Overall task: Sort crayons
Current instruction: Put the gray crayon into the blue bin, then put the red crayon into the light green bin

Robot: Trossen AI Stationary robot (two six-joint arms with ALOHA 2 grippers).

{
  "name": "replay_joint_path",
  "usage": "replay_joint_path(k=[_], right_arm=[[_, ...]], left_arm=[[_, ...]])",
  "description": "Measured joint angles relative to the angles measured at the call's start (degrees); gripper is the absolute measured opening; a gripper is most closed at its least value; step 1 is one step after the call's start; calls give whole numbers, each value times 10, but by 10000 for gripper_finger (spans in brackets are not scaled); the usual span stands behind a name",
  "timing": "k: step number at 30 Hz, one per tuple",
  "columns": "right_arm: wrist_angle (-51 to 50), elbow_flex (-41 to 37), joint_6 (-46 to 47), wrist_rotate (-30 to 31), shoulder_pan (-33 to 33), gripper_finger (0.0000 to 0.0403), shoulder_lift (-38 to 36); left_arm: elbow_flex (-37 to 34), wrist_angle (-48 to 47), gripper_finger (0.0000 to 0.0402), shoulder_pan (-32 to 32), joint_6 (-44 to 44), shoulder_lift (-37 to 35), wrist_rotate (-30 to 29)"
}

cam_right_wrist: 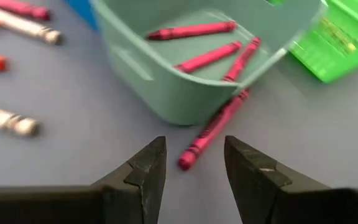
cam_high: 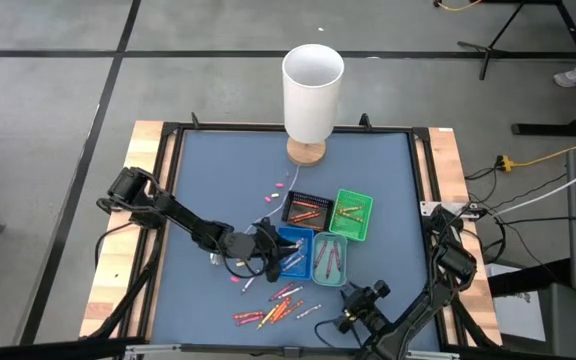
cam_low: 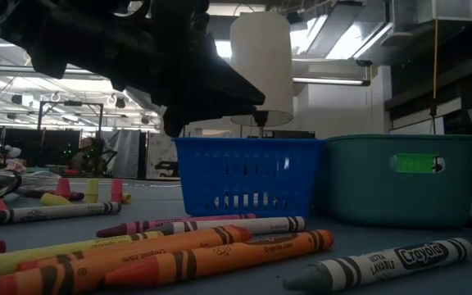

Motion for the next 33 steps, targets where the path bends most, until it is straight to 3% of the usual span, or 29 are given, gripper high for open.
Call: replay_joint_path(k=[4,14,22,33], right_arm=[[4,-20,47,8,0,161,0],[101,-70,55,21,-1,161,-2],[109,-86,84,12,-4,157,-4],[103,-87,85,4,-5,63,-3]], left_arm=[[0,0,87,0,0,0,0],[0,0,88,0,0,0,0],[0,0,88,0,0,0,0],[0,0,89,0,-1,0,0]])
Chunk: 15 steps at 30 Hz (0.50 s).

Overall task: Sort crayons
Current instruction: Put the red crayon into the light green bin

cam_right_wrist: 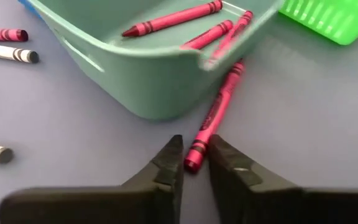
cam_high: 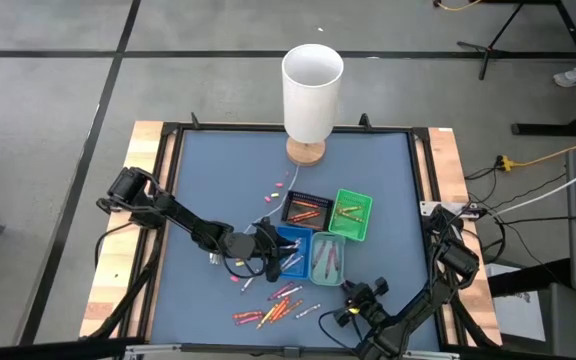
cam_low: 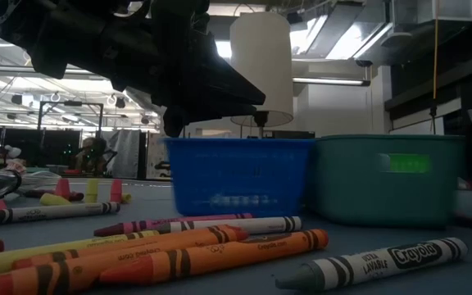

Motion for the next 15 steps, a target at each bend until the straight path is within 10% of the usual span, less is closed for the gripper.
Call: replay_joint_path(k=[15], right_arm=[[-31,13,-2,-3,0,26,3]], left_arm=[[0,0,89,0,0,0,0]])
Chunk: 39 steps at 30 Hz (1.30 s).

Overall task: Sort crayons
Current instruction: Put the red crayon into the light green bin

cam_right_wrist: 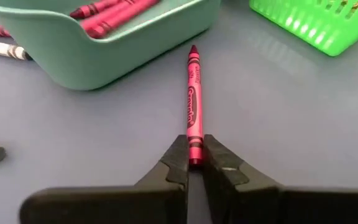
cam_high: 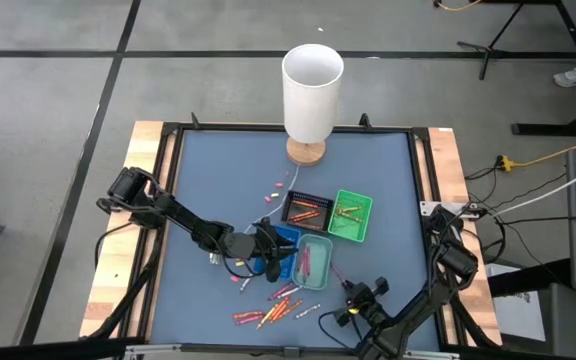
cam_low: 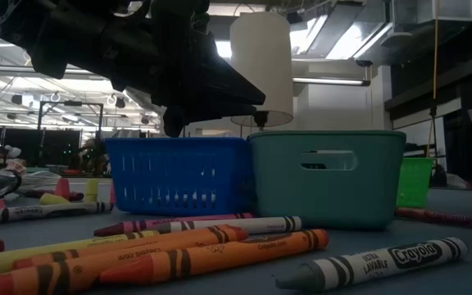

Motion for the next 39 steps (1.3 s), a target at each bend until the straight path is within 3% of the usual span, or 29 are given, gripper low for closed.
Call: replay_joint_path(k=[8,12,24,30,39], right_arm=[[-162,64,-1,-89,0,27,3],[-233,101,-1,-102,0,28,3],[-239,163,-95,18,-7,28,-28],[-239,167,-152,100,-20,28,-55],[-184,167,-309,125,-75,28,-58]], left_arm=[[0,0,89,0,0,0,0],[0,0,89,0,1,0,0],[-1,6,89,3,104,-7,-3],[-1,-17,89,4,166,-66,-3],[-1,-255,89,4,185,-226,22]])
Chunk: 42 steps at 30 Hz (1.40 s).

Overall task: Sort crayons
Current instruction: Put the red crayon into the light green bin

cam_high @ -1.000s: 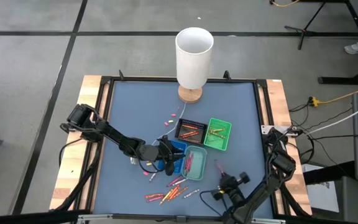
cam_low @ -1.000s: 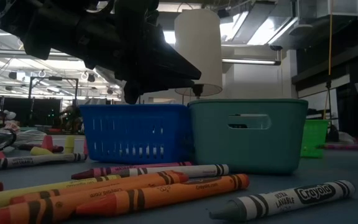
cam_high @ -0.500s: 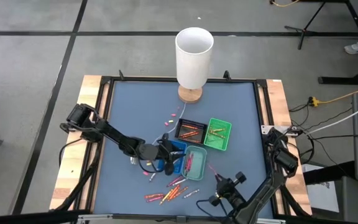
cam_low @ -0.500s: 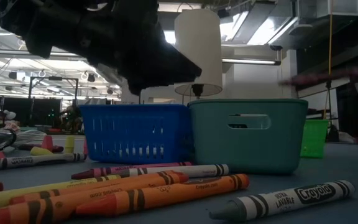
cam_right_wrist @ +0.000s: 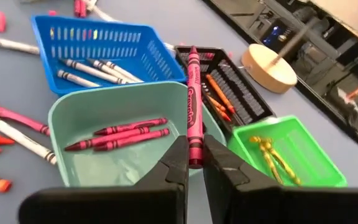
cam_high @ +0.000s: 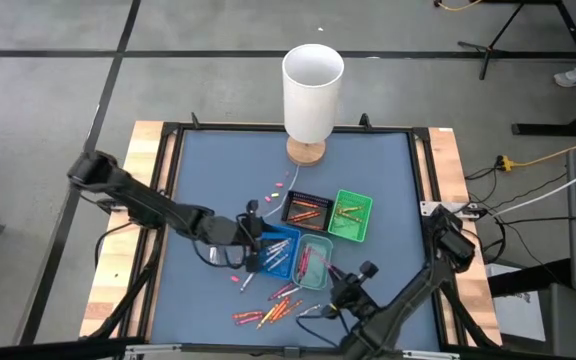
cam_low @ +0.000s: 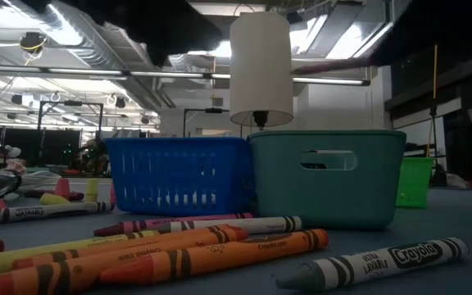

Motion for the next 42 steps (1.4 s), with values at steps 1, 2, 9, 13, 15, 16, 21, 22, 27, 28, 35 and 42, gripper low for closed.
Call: replay_joint_path(k=[1,2,9,13,15,16,21,22,27,28,35,42], right_arm=[[17,0,-35,-3,-8,28,0],[31,0,-70,-7,-15,28,0],[67,0,-230,-66,-60,28,0],[67,0,-281,-78,-75,28,0],[69,0,-308,-86,-80,28,0],[72,0,-322,-91,-83,28,0],[102,0,-386,-110,-86,28,0],[108,0,-392,-112,-86,28,-1],[116,0,-403,-112,-86,28,-1],[117,0,-403,-112,-86,28,-1],[128,0,-405,-112,-86,28,-1],[142,0,-431,-113,-86,28,-1]], left_arm=[[0,-30,89,-1,-7,-16,6],[0,-58,89,-1,-15,-31,11],[0,-202,89,-2,-60,-98,42],[0,-224,89,-2,-61,-108,44],[0,-224,89,-2,-62,-108,45],[0,-224,89,-2,-62,-108,45],[0,-224,89,-2,-62,-108,45],[0,-224,89,-2,-62,-108,45],[0,-225,89,-2,-62,-108,45],[0,-225,89,-2,-62,-108,45],[0,-225,88,-2,-62,-108,45],[0,-225,88,-2,-62,-108,45]])
